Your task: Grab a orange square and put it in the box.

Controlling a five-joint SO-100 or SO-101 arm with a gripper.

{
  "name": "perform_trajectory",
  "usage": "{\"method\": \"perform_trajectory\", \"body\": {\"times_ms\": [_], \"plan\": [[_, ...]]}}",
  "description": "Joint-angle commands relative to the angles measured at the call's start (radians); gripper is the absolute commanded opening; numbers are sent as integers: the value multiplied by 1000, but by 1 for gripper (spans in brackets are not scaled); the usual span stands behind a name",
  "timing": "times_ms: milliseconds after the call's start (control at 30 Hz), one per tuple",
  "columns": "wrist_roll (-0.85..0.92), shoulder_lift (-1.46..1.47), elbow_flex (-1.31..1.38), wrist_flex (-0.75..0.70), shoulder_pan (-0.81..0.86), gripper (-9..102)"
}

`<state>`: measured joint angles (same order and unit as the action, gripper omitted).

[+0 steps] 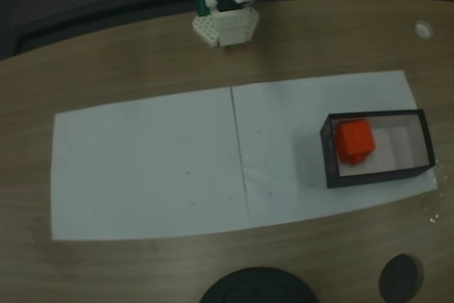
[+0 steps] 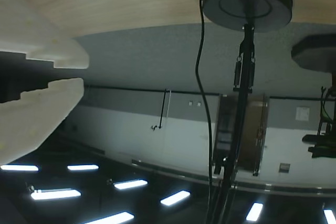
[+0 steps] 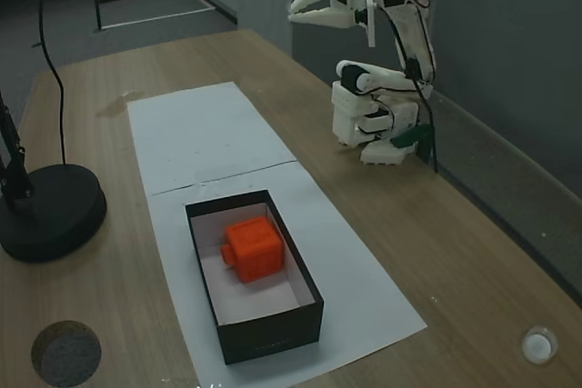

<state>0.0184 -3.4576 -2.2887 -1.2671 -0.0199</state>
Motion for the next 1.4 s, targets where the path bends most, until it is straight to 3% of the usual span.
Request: {"method": "perform_trajectory", "body": {"times_ms": [0,300,600,800,1033,1367], "plan": [[-48,-17,-140,77,8,0],[-48,-17,-601,253,9,0],[-43,-17,-781,252,8,0],[-49,-17,-765,176,9,0],[-44,-17,-713,-26,5,0],[-49,-15,-712,-26,14,0]]}}
